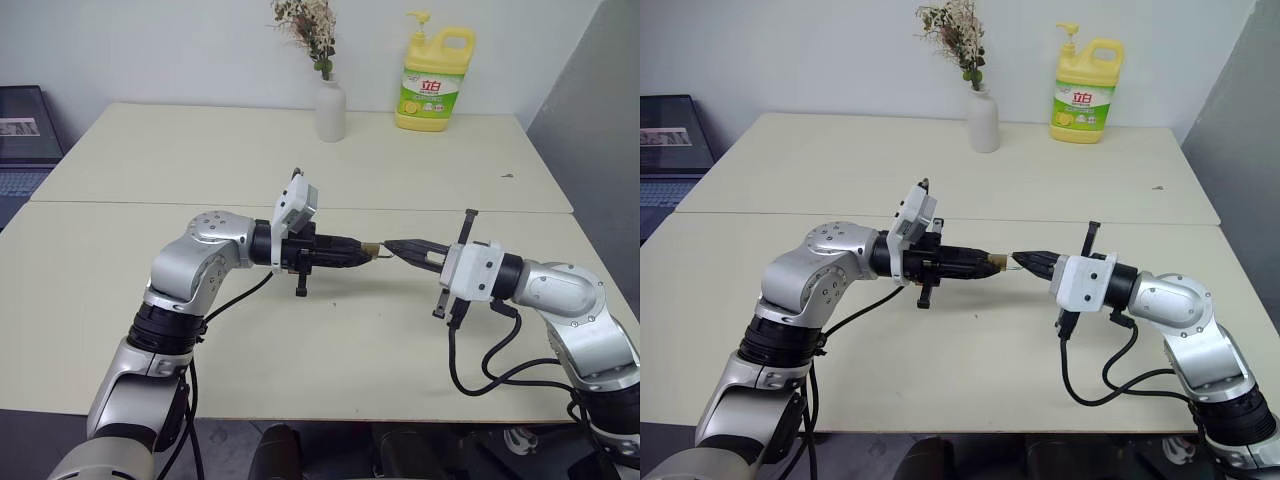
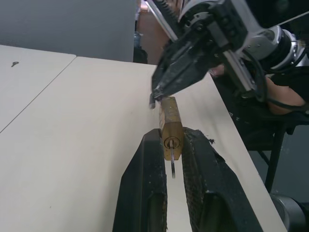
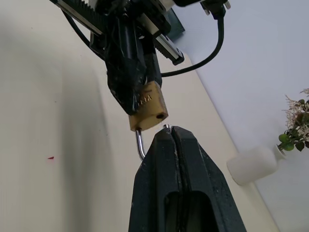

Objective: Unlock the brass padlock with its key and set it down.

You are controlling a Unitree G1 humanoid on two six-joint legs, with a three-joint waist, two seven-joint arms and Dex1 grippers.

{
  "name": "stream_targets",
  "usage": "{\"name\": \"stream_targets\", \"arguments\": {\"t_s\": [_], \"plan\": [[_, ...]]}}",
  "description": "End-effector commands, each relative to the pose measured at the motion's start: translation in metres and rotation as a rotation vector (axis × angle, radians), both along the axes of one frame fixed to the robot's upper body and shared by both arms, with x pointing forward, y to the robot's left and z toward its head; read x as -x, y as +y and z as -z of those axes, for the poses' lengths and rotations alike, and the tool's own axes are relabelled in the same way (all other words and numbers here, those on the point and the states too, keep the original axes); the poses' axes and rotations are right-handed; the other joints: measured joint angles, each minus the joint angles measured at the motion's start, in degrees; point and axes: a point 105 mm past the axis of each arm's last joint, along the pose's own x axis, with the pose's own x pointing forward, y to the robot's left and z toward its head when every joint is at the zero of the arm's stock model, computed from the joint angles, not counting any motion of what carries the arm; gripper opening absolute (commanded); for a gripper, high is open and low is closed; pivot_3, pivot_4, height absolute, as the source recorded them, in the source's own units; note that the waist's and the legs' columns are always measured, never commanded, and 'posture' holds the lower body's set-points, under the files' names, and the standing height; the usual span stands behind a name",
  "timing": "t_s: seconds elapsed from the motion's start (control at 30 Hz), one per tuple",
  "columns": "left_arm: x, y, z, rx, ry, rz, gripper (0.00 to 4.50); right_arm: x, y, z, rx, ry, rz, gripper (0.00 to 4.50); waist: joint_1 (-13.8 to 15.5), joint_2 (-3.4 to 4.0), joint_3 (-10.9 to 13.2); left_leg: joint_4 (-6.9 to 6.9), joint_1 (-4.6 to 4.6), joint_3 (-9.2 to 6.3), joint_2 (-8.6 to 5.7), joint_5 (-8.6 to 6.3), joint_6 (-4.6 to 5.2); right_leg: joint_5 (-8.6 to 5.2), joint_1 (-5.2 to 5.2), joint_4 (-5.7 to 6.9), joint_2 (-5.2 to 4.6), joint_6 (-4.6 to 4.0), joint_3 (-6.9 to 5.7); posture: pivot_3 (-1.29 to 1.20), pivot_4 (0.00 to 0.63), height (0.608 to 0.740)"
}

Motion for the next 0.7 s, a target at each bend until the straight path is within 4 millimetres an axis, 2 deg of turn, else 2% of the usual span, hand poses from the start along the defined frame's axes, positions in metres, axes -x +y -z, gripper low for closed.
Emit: {"name": "stream_targets", "arguments": {"t_s": [0.03,0.7], "plan": [[0.005,-0.001,-0.007,0.002,-0.051,0.025,0.15,0.001,-0.003,-0.008,0.020,-0.045,-0.020,0.00,0.01,0.00,0.00,0.00,-0.01,0.00,0.00,0.00,0.00,0.00,0.00,-0.01,0.00,0.00,0.00,0.00,0.150,0.740],[0.014,0.000,-0.011,0.016,-0.014,0.052,0.15,0.001,-0.001,0.016,0.113,0.049,-0.124,0.00,0.00,0.00,0.00,0.00,0.00,0.00,0.00,0.00,0.00,0.00,0.00,-0.02,0.00,0.00,0.00,0.00,0.150,0.740]]}}
